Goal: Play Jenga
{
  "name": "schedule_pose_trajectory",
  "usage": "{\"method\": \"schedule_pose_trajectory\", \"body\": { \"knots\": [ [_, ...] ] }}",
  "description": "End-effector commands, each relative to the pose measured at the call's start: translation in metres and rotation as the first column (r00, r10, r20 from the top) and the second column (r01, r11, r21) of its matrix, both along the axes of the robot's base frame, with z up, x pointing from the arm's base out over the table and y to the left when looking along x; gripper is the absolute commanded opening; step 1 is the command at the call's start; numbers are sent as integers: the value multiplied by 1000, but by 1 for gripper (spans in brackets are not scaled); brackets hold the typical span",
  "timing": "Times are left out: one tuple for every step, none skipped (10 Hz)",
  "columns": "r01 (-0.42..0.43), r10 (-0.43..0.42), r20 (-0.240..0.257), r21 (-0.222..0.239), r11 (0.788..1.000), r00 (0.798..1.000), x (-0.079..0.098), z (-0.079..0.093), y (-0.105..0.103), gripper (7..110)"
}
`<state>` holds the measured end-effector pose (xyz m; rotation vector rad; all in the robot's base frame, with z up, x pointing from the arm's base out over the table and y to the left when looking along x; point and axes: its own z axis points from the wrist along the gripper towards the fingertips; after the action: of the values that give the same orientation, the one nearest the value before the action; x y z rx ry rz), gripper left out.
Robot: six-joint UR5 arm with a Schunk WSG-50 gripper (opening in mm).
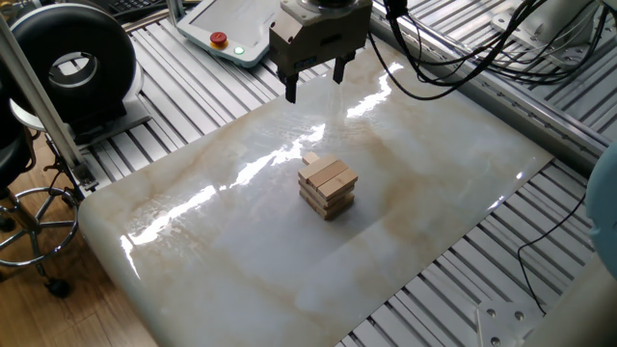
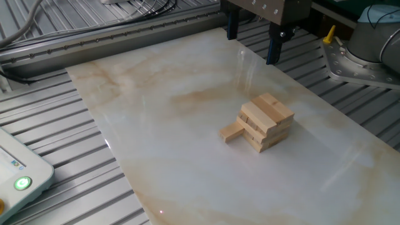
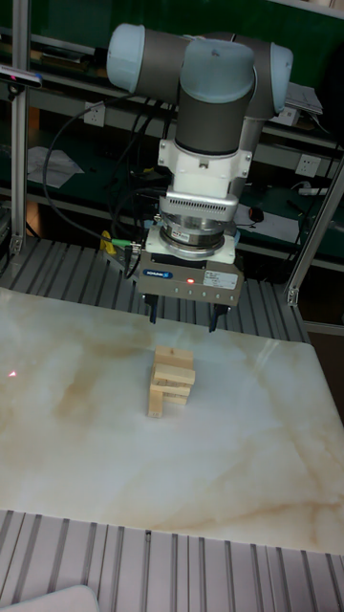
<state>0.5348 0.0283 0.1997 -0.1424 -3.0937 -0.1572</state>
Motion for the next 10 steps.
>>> {"method": "schedule_pose_trajectory", "body": {
  "knots": [
    [7, -7, -1, 17, 1000, 1000, 0, 2, 4, 44],
    [-13, 13, -1, 4, 1000, 1000, -1, 2, 1, 44],
    [-50, 50, 15, -21, 999, 999, 3, 4, -6, 44],
    [-57, 57, 25, 9, 998, 998, 4, 14, 2, 44],
    [-98, 98, 62, -5, 995, 993, 12, 15, -3, 44],
    [-135, 136, 84, -10, 991, 987, 16, 14, -4, 44],
    [-154, 153, 37, 11, 988, 987, 3, 14, -1, 44],
    [-175, 174, 24, 37, 984, 984, -1, 17, 5, 44],
    [-198, 198, 36, -11, 980, 980, 5, 17, -4, 44],
    [-213, 216, 31, -81, 974, 976, 7, 17, -21, 44]
  ]
}}
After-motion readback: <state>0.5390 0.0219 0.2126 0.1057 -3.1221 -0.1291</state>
